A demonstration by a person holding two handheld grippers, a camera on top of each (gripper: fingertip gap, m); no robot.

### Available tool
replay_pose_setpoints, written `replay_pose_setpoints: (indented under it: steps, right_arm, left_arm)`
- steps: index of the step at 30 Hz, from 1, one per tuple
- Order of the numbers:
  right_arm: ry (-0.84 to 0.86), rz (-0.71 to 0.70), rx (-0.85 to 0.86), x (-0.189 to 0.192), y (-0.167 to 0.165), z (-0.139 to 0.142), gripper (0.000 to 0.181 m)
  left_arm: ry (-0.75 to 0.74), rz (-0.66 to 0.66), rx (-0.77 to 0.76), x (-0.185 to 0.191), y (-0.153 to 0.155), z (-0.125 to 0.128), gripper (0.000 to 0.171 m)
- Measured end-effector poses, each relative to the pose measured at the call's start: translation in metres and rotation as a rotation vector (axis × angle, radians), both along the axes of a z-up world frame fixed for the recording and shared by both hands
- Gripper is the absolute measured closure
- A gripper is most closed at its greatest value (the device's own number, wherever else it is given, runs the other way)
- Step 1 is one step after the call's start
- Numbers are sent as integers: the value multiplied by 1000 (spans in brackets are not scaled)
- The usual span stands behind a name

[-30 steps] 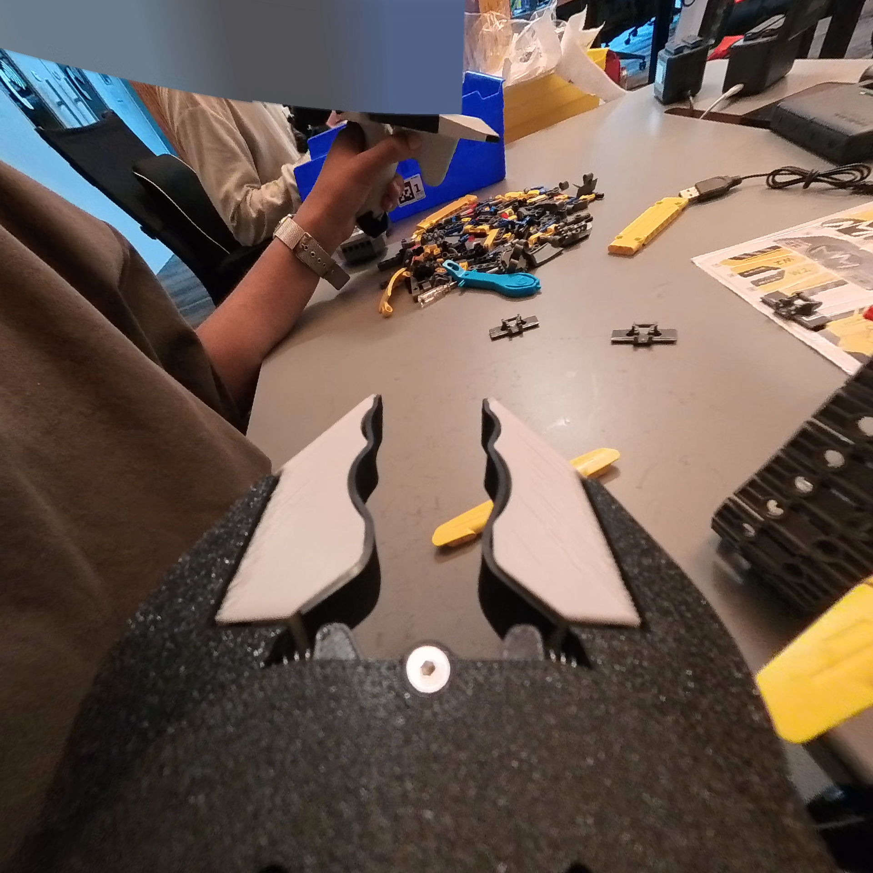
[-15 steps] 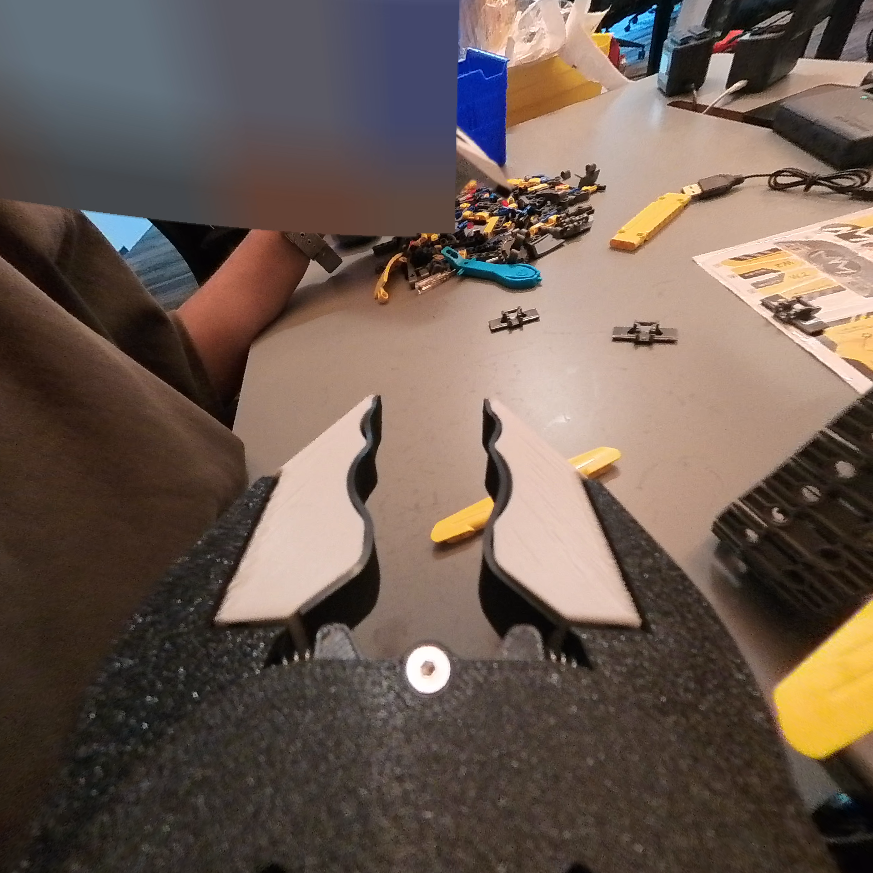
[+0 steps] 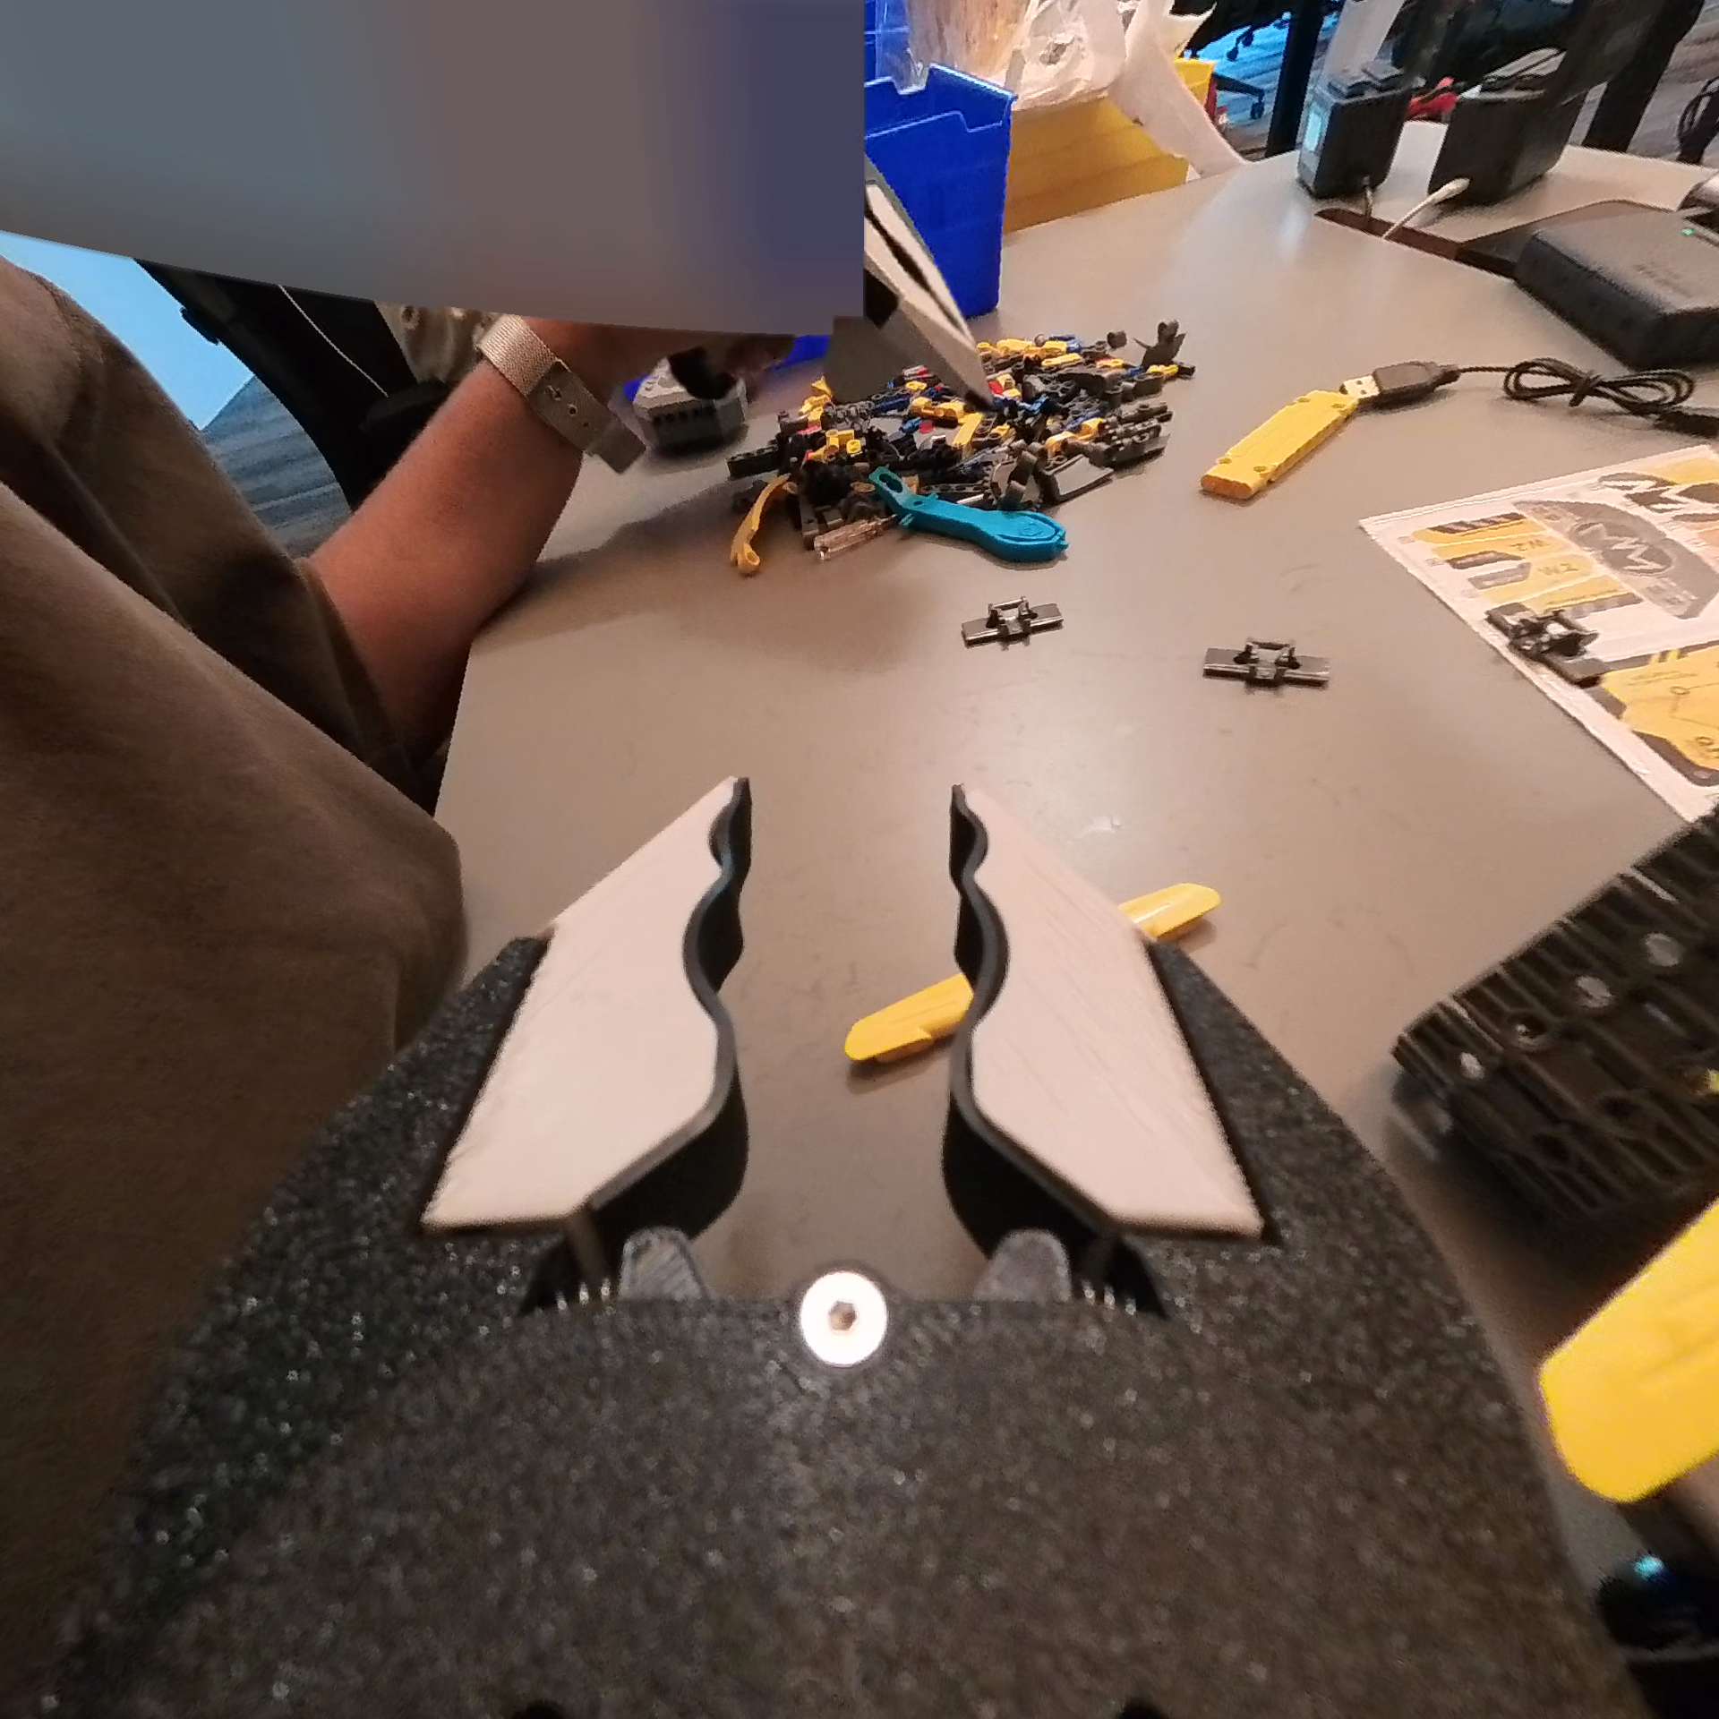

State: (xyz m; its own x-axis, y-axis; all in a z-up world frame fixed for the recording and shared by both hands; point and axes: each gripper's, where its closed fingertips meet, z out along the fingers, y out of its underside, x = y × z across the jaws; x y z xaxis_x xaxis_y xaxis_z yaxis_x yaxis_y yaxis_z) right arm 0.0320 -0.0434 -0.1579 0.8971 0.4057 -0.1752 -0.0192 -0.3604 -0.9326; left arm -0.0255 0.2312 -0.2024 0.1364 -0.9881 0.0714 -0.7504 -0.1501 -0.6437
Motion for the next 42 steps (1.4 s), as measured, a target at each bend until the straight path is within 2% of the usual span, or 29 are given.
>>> replay_pose_setpoints:
  steps: [3, 5, 13, 19, 28, 31, 39, 42]
  right_arm:
    - [2, 2, -4, 0, 0, -1, 139]
    - [10, 2, -4, 1, 0, 0, 139]
    - [50, 2, -8, 3, 1, 1, 139]
    - [65, 0, -9, 5, 1, 2, 139]
    - [52, 3, -7, 3, 1, 1, 139]
    - [50, 4, -6, 3, 1, 1, 139]
    - [50, 4, -4, 3, 1, 2, 139]
    - [51, 5, -6, 3, 1, 2, 139]
  left_arm:
    - [99, 54, -73, -8, -2, -14, 170]
    - [114, 79, -118, -8, -6, -17, 167]
    - [165, 171, -100, -10, -1, -19, 160]
    - [184, 145, -68, -5, -4, -23, 156]
    - [174, 130, -49, -5, -1, -22, 166]
    - [142, 112, -60, -1, -4, -18, 171]
    - [129, 103, -61, -1, -5, -15, 171]
    - [83, 109, -46, 2, -4, -4, 171]
